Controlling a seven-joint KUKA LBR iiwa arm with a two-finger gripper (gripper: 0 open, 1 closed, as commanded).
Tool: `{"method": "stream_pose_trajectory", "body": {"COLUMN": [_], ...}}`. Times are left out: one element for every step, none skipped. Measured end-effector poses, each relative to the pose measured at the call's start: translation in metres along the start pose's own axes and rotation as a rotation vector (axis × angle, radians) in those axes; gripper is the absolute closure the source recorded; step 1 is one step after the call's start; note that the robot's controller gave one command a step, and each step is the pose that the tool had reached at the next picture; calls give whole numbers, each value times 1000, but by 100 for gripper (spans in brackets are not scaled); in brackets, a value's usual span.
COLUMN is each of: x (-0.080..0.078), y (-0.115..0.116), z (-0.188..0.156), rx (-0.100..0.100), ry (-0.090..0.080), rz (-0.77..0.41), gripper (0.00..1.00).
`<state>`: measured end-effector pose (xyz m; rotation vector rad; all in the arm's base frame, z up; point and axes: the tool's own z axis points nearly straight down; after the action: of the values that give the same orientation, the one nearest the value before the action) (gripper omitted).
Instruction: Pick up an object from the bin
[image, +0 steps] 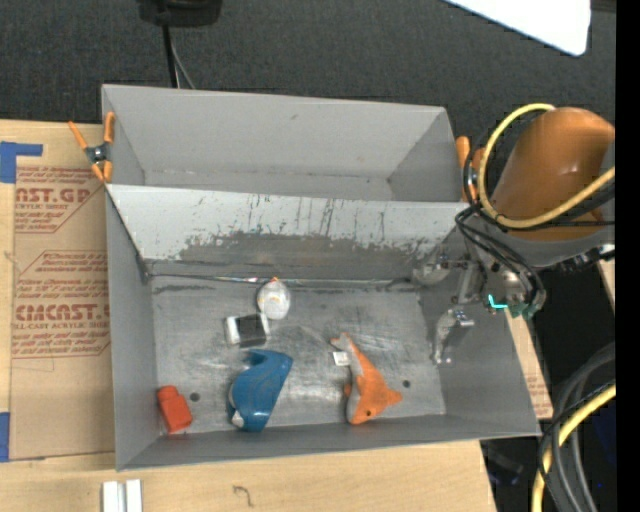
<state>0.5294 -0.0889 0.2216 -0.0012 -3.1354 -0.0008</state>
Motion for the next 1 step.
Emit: {"method": "stream_pose_trajectory", "body": {"x": [-2], "y": [0], "z": [-4], "rx": [1], "ry": [-8], "rz": [-2], "gripper": [0]}}
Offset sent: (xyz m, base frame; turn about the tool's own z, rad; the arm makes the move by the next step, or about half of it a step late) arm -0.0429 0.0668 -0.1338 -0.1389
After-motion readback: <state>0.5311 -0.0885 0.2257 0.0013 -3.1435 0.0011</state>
